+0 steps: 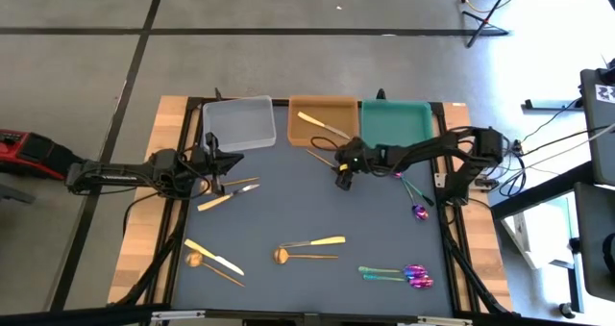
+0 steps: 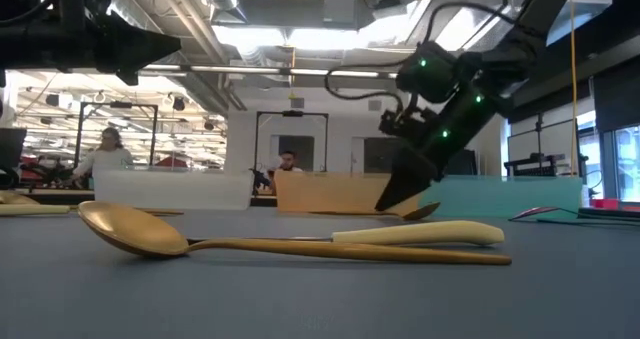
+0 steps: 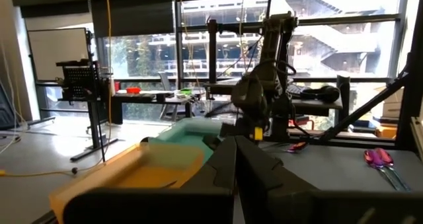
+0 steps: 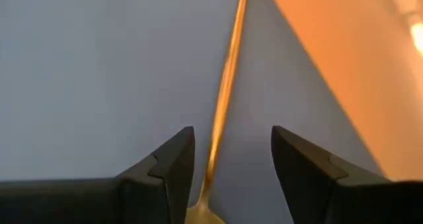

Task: Sort silverware by color (type)
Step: Put the golden spoon into the green bin

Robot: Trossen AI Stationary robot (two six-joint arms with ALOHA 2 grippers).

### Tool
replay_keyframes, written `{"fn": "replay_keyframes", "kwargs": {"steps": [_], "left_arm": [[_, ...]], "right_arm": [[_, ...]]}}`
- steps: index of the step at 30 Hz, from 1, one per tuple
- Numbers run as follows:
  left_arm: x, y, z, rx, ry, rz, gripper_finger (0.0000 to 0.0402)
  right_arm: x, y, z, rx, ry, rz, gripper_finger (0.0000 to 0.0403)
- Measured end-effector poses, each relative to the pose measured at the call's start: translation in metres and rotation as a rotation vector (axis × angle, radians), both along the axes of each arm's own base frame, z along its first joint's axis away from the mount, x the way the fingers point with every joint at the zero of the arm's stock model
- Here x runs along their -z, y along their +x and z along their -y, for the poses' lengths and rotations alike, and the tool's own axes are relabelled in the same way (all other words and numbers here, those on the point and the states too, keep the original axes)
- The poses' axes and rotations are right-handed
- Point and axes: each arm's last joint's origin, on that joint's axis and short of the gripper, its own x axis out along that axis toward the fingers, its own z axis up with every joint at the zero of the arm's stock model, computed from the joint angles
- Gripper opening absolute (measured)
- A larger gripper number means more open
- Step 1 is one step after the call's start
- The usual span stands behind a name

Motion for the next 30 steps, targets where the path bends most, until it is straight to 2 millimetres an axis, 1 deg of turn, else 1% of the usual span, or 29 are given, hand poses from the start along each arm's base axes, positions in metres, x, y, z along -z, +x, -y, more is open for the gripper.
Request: {"fn": "replay_keyframes", "kwargs": {"steps": [5, 8, 12, 16, 19, 21, 26, 30], "left_arm": [[0.0003, 0.0001, 0.0, 0.0, 0.001, -0.002, 0.0], [0.0002, 0.0001, 0.0, 0.0, 0.0, -0.003, 0.0], [0.0002, 0.0001, 0.0, 0.0, 0.0, -0.002, 0.0], [0.0003, 0.0002, 0.0003, 0.01, 0.001, -0.002, 0.0], [0.0003, 0.0002, 0.0003, 0.011, 0.001, -0.002, 0.0], [0.0003, 0.0002, 0.0003, 0.011, -0.001, -0.002, 0.0], [-0.0004, 0.0, 0.0004, 0.013, -0.003, 0.006, 0.0], [-0.0011, -0.0001, 0.0004, 0.013, -0.003, 0.014, 0.0]], "right_arm": [[0.0094, 0.0024, 0.0005, 0.004, 0.0, -0.017, 0.0186], [0.0102, 0.0027, 0.0002, -0.003, 0.008, -0.017, 0.0166], [0.0103, 0.0031, -0.0001, -0.013, 0.009, -0.014, 0.0111], [0.0105, 0.0033, -0.0003, -0.071, -0.034, -0.031, 0.005], [0.01, 0.0039, -0.0002, -0.084, -0.036, -0.024, 0.0013], [0.0099, 0.0039, -0.0002, -0.1, -0.05, -0.028, 0.0006], [0.008, 0.0035, -0.0003, -0.119, -0.068, -0.03, 0.0016], [0.0027, 0.001, -0.0002, -0.136, -0.1, -0.04, 0.0005]]}}
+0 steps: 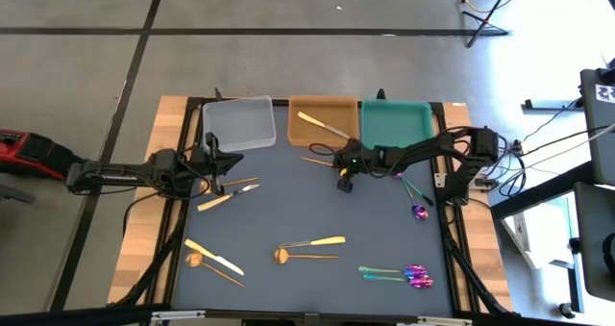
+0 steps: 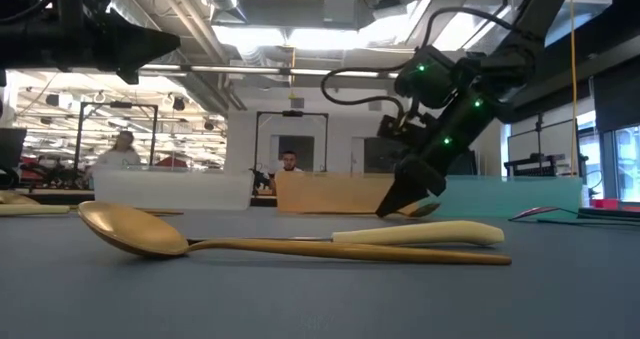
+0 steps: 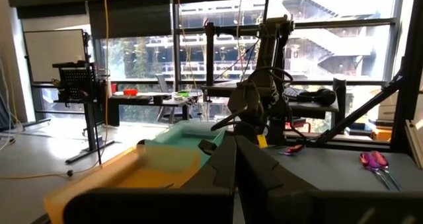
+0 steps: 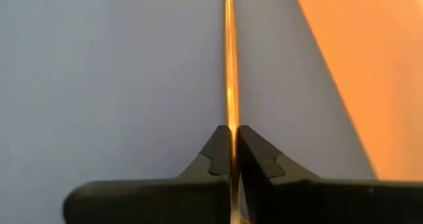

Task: Sort silverware by color (type)
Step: Put the golden spoon into the green bin

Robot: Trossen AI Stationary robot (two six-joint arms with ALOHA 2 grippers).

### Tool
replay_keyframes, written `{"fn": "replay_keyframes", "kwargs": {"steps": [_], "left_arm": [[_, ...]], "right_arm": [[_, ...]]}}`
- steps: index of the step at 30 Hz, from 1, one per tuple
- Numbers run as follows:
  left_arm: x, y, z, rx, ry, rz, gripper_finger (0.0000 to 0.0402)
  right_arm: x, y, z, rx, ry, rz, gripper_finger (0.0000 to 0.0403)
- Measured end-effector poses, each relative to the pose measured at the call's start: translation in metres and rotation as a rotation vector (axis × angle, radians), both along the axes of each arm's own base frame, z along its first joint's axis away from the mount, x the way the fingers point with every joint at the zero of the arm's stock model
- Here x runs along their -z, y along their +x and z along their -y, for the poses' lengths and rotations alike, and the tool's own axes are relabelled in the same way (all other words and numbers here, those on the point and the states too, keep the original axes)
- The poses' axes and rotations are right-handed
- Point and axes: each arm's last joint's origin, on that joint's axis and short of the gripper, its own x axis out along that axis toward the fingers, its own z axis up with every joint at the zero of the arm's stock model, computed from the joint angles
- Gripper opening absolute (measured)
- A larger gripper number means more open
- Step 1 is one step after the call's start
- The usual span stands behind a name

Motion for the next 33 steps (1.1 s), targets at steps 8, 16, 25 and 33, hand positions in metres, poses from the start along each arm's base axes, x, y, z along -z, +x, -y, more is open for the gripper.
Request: {"fn": "replay_keyframes", "kwargs": {"steps": [8, 16, 25, 33], "left_arm": [[-0.001, 0.0, 0.0, 0.001, -0.002, 0.008, 0.0], [-0.001, 0.0, 0.0, 0.001, -0.003, 0.008, 0.0], [-0.001, 0.0, 0.0, 0.005, -0.004, 0.008, 0.0], [-0.001, 0.0, 0.0, -0.007, -0.005, 0.008, 0.0]], "right_arm": [[-0.031, -0.012, -0.003, -0.012, -0.01, 0.011, 0.0005], [-0.086, -0.043, -0.01, -0.06, -0.065, 0.065, 0.0008], [-0.125, -0.095, 0.007, 0.065, -0.132, 0.056, 0.0004], [-0.123, -0.125, 0.042, 0.276, -0.171, 0.089, 0.0004]]}}
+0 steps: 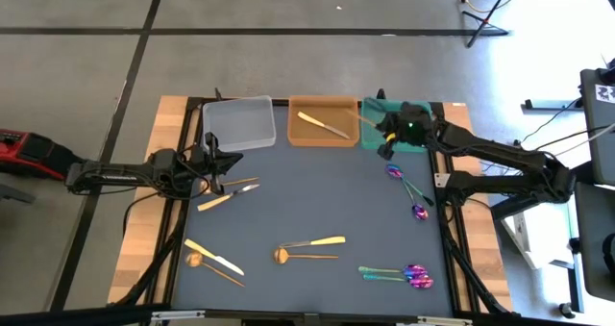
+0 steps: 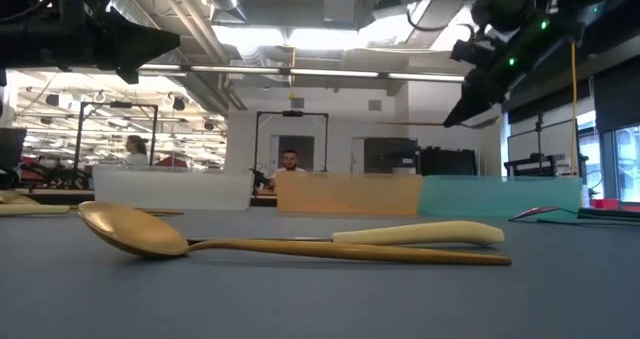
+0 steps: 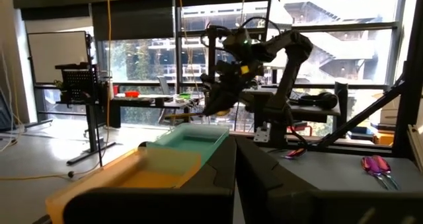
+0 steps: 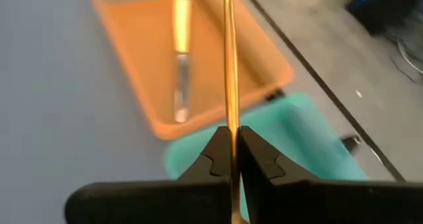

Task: Sort silverware by color (type)
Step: Put the golden spoon into the green bin

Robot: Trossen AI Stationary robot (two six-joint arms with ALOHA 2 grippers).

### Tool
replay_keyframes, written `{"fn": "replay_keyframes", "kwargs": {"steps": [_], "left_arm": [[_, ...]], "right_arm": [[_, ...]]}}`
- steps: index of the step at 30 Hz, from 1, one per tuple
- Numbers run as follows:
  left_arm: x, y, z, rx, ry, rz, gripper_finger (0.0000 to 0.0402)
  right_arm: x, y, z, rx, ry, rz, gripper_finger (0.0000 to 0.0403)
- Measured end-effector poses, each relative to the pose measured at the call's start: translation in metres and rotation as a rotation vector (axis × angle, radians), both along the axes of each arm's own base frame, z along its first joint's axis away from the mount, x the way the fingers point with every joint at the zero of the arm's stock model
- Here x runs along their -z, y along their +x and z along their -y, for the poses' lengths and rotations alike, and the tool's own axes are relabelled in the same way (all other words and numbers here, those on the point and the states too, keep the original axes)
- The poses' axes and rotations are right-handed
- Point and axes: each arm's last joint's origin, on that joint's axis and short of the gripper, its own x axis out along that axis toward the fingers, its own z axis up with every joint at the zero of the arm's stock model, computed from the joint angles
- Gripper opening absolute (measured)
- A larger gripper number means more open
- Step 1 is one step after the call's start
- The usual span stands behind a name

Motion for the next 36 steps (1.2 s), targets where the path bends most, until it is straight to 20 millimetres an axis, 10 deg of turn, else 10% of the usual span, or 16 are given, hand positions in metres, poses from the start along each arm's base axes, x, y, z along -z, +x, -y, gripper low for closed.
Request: {"fn": "replay_keyframes", "kwargs": {"steps": [9, 26, 36], "left_arm": [[0.0, 0.0, 0.0, 0.0, 0.0, 0.0, 0.0], [0.0, 0.0, 0.0, -0.001, 0.001, 0.003, 0.0], [0.0, 0.0, 0.0, 0.004, -0.034, 0.011, 0.0001]], "right_arm": [[0.045, -0.032, 0.03, 0.161, -0.048, 0.088, 0.0003], [0.072, -0.052, 0.035, 0.308, -0.039, 0.055, 0.0006], [0.08, -0.045, 0.042, 0.338, 0.003, 0.107, 0.0133]]}}
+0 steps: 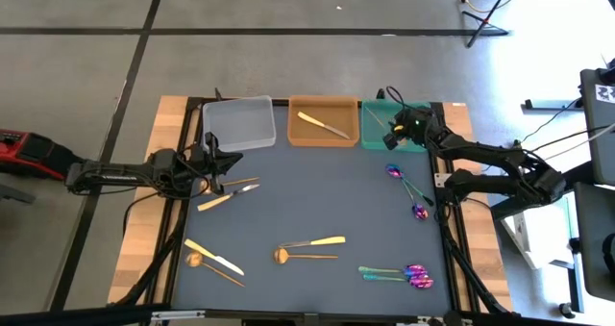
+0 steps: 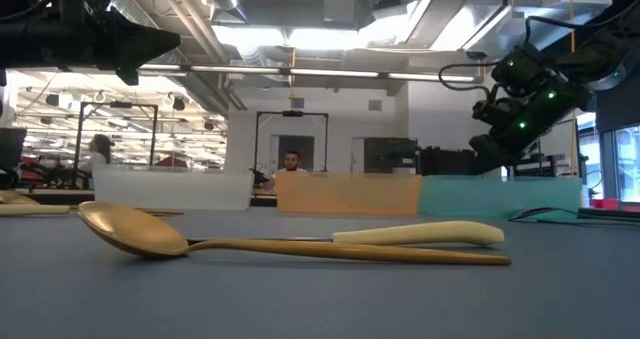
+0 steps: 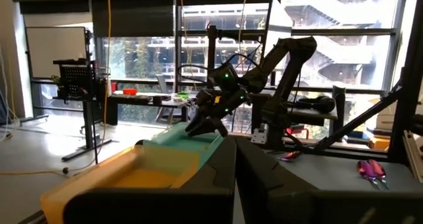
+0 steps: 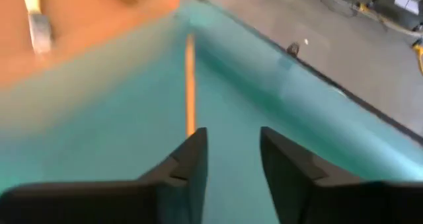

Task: Sort silverware by color (type)
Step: Put the golden spoon into the green bin

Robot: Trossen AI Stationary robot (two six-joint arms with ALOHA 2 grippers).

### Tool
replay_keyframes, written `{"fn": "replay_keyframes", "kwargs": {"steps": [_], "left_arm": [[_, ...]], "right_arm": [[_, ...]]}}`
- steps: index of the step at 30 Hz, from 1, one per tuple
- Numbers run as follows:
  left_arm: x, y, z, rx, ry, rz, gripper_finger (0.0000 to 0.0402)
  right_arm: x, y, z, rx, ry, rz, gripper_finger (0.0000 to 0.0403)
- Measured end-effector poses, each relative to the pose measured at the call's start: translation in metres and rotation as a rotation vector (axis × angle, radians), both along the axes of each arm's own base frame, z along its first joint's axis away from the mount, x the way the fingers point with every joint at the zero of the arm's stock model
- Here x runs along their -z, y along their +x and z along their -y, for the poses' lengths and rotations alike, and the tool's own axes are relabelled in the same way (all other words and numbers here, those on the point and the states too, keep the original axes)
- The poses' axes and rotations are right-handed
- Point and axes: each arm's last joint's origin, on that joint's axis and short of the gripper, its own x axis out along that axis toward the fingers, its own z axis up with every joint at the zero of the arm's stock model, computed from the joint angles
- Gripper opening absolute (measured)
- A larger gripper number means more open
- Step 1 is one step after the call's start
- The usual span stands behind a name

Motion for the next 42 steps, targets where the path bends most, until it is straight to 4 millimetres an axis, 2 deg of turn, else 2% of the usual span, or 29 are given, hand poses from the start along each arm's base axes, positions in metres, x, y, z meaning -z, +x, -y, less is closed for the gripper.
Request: {"fn": "replay_keyframes", "kwargs": {"steps": [3, 7, 9, 13, 17, 22, 26, 35, 42], "left_arm": [[0.001, 0.0, -0.001, -0.028, -0.025, -0.006, 0.0013], [0.007, 0.001, -0.002, -0.077, -0.03, -0.066, 0.0047], [0.007, 0.002, -0.003, -0.089, -0.019, -0.089, 0.0068], [-0.006, 0.006, -0.003, -0.104, -0.033, -0.164, 0.0107], [-0.012, 0.014, -0.004, -0.105, -0.116, -0.346, 0.0124], [-0.018, 0.023, -0.004, -0.123, -0.239, -0.634, 0.0122], [-0.016, 0.03, -0.003, -0.13, -0.344, -0.856, 0.0121], [0.02, 0.045, -0.001, -0.183, -0.541, -1.209, 0.0121], [0.04, 0.051, -0.002, -0.235, -0.555, -1.364, 0.0121]], "right_arm": [[-0.007, 0.005, -0.002, -0.106, 0.018, 0.132, 0.0167], [-0.029, 0.018, -0.011, -0.363, -0.001, 0.378, 0.0191], [-0.038, 0.028, -0.02, -0.459, -0.037, 0.45, 0.0194], [-0.052, 0.047, -0.044, -0.619, -0.126, 0.537, 0.0195], [-0.061, 0.061, -0.068, -0.734, -0.203, 0.586, 0.0195], [-0.064, 0.069, -0.089, -0.812, -0.223, 0.611, 0.0195], [-0.064, 0.072, -0.097, -0.861, -0.231, 0.604, 0.0195], [-0.06, 0.073, -0.098, -0.848, -0.208, 0.573, 0.0195], [-0.057, 0.074, -0.097, -0.824, -0.206, 0.557, 0.0195]]}}
